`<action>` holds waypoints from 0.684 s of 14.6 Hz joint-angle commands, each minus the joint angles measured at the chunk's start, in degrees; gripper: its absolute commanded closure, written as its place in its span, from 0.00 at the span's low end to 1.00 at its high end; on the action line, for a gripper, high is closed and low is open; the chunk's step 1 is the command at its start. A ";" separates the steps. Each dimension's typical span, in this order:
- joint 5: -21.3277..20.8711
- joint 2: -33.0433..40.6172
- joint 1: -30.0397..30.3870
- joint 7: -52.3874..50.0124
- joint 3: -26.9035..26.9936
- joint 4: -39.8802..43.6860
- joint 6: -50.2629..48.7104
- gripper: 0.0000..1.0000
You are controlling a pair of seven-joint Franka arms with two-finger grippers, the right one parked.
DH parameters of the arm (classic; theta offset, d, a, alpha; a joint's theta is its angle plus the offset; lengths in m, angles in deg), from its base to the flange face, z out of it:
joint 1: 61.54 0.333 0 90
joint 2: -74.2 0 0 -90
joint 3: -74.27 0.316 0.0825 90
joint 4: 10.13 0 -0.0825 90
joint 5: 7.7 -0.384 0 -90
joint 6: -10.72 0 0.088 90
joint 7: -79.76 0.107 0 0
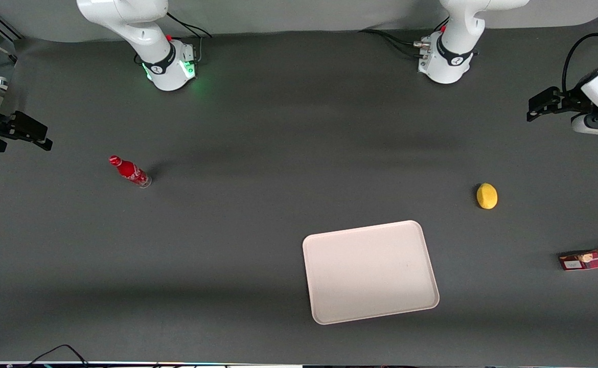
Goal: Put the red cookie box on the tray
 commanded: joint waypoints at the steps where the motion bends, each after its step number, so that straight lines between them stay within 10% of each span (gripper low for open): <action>1: -1.02 0.66 -0.14 -1.43 -0.23 -0.33 0.28 0.00; 10: -1.02 0.31 -0.05 -2.04 0.03 1.52 -2.36 0.00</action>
